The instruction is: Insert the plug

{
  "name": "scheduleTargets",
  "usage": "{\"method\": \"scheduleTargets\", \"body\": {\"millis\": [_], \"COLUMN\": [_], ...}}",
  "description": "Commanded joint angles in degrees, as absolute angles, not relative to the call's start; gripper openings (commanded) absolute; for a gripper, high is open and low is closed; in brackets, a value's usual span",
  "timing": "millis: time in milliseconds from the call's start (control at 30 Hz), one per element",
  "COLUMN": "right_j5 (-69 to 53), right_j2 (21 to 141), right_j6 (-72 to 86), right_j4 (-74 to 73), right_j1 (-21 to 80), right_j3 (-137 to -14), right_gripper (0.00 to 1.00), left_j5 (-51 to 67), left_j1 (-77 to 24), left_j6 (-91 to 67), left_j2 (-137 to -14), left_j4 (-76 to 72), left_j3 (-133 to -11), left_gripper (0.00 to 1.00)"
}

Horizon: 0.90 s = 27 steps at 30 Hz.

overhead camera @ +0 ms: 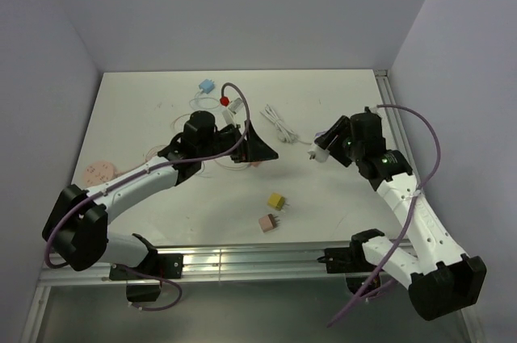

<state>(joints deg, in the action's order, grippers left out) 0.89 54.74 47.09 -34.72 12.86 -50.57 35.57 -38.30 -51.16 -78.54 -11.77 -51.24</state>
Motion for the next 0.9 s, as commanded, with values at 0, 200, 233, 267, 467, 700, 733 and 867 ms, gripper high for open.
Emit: {"method": "scheduleTargets", "body": {"millis": [0,200,233,267,467,700,733,867], "right_j5": [-7.65,-5.36,-5.45,-5.62,-0.09,7.90,9.22,10.46], "right_j2": [52.65,50.37,50.01,49.49,45.89,46.32,46.93,47.55], "right_j6": [47.10,54.57,56.49,56.95,62.04,69.95,71.18,72.95], "right_j4": [-26.81,-23.65,-22.86,-21.11,-21.70,-28.47,-29.26,-29.79], "right_j1": [17.38,21.62,22.67,23.37,26.45,29.08,29.53,31.20], "right_j3": [-51.68,-48.70,-47.65,-47.38,-46.58,-48.95,-49.65,-50.62], "right_gripper": [0.00,0.00,0.00,0.00,0.00,0.00,0.00,0.00], "left_j5": [32.90,25.85,24.27,23.91,22.52,9.52,8.54,6.94], "left_j1": [-41.65,-43.32,-43.59,-43.77,-44.99,-49.39,-49.74,-51.06], "left_j6": [-51.33,-52.30,-52.03,-51.86,-50.81,-47.55,-47.55,-47.11], "left_j2": [-78.31,-77.17,-77.52,-77.78,-80.07,-79.90,-79.28,-79.54], "left_j4": [-21.18,-24.44,-24.43,-24.87,-25.14,-24.25,-25.82,-27.42], "left_j3": [-51.94,-48.78,-48.78,-48.78,-49.83,-50.28,-49.84,-49.74], "left_gripper": [0.94,0.97,0.97,0.97,0.96,0.99,0.99,0.99]}}
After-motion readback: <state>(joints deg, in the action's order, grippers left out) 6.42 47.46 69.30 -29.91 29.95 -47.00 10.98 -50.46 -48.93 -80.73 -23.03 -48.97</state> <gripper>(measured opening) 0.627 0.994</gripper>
